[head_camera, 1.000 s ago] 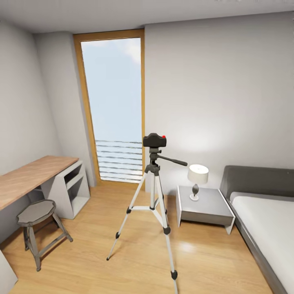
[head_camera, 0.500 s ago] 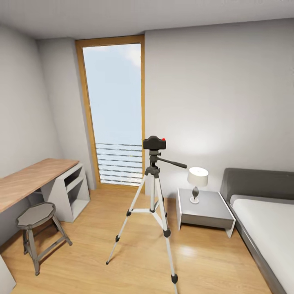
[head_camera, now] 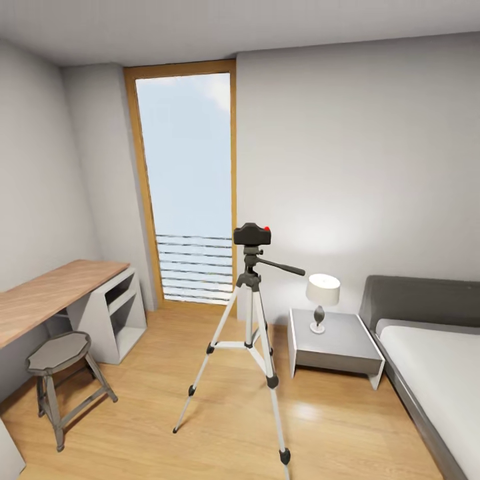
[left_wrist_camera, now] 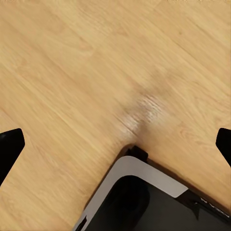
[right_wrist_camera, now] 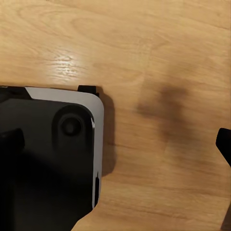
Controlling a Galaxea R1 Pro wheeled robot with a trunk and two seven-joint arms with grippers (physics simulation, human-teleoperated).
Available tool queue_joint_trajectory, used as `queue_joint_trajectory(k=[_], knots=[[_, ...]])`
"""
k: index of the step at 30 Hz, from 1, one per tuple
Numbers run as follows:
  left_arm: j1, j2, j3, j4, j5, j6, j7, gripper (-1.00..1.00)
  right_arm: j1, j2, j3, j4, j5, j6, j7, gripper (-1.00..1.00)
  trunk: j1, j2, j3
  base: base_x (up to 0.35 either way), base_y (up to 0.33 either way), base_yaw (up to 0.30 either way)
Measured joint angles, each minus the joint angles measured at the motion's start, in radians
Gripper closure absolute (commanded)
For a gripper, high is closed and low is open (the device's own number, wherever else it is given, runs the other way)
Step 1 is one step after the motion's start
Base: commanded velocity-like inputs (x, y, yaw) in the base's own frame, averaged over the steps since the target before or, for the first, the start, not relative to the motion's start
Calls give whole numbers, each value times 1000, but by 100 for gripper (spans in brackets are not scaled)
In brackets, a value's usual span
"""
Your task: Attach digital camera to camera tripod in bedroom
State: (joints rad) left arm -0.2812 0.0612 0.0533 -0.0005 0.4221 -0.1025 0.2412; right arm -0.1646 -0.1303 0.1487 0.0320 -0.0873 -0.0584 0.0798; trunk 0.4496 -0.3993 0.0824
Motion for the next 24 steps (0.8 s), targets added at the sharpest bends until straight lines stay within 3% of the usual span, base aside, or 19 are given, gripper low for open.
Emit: queue_joint_trajectory(k=[24], knots=[[0, 0, 3, -6, -6, -10, 0, -100, 0, 1, 0, 0, 0, 0, 0, -100, 0, 0, 17, 0, 0, 0]])
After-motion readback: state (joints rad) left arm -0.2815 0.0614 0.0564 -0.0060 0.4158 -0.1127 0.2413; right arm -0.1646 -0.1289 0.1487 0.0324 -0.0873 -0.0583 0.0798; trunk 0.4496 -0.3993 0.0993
